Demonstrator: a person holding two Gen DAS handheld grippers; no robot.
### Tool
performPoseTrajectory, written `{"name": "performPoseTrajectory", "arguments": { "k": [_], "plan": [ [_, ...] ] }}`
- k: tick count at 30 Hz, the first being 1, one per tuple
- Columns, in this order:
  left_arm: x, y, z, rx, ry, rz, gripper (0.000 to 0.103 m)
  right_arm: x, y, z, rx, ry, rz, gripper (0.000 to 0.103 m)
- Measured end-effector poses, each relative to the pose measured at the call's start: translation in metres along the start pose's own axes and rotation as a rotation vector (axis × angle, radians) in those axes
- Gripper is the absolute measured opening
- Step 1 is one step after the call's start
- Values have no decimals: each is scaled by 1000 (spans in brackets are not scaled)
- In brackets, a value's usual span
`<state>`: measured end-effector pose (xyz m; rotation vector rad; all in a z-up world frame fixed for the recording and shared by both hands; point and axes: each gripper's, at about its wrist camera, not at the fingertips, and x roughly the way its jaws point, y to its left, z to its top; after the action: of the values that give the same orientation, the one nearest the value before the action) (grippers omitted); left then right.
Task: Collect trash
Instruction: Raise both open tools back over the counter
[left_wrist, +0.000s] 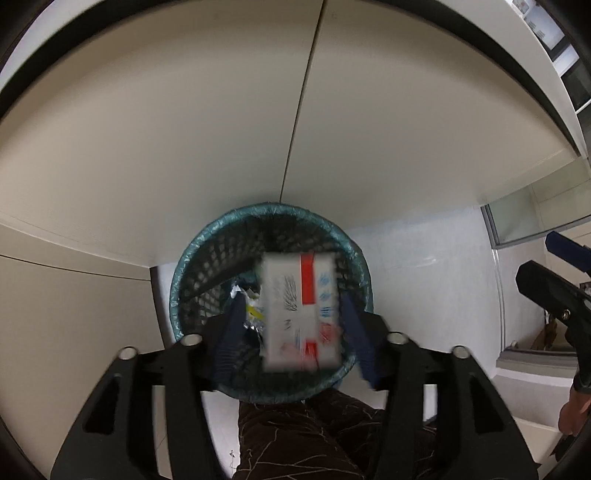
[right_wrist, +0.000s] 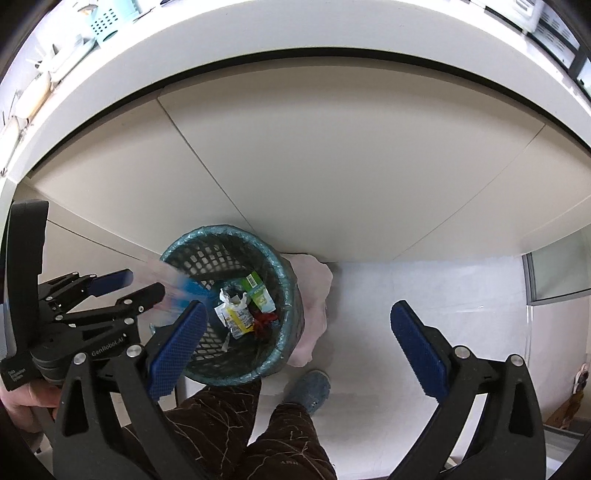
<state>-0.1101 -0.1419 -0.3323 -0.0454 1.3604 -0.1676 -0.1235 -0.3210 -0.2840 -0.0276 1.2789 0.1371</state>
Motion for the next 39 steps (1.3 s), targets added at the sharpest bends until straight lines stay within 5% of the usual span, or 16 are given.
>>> {"name": "performPoseTrajectory", "arguments": {
  "k": [4,9,24,39],
  "plan": [
    [-5,3,-4,-26,-23,-5,83,-5,1,3,-23,-31,-10,95],
    [-28,14,-9,-67,-89,-8,97,-28,10,14,-110,-128,-25,95],
    [-150,21,-10,-190,-319,39,97,-133,15,77,-154,-422,42,95],
    [-229,54,46,-228,-467,84,97,-184,51,156,-148,-530,82,95]
  ]
}}
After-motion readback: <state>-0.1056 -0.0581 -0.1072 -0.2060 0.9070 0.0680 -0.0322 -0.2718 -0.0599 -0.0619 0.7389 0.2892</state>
